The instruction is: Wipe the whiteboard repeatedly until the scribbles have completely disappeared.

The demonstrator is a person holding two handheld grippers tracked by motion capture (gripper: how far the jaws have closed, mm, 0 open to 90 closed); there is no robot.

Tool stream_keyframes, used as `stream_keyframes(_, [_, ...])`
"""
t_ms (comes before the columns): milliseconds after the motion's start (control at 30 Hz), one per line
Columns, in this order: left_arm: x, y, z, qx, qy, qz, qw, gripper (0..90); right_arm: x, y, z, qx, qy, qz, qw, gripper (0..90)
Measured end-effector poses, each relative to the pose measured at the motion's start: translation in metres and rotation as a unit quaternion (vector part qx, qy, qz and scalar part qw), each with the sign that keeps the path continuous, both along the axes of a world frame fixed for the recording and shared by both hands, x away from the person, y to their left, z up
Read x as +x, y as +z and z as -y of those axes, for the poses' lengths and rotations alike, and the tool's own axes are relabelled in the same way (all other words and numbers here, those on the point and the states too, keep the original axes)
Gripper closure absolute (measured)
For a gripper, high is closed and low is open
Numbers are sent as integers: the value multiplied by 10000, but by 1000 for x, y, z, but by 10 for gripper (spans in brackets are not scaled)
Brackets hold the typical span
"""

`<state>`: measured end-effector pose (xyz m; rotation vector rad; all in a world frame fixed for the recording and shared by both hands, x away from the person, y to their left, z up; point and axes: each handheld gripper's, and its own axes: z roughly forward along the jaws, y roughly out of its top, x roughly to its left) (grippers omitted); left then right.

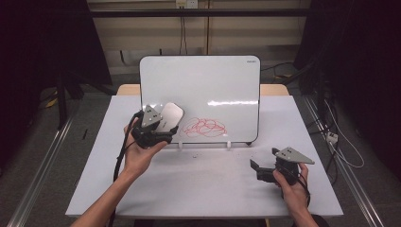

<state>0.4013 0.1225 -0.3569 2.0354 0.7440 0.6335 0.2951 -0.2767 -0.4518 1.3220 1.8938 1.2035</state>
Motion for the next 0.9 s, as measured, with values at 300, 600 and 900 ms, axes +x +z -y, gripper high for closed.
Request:
stream_keyframes(300, [2, 0, 26, 231, -114, 88, 9996, 309, -1, 1, -1, 11, 44, 29, 10000, 42])
stream_keyframes(600, [14, -4, 37, 489, -56, 112, 9987, 308, 0, -1, 1, 73, 59, -5, 10000, 41])
stream_keyframes(900, [24, -12, 50, 671, 4, 197, 9976, 309, 0, 0, 0, 79, 101, -11, 9999, 41])
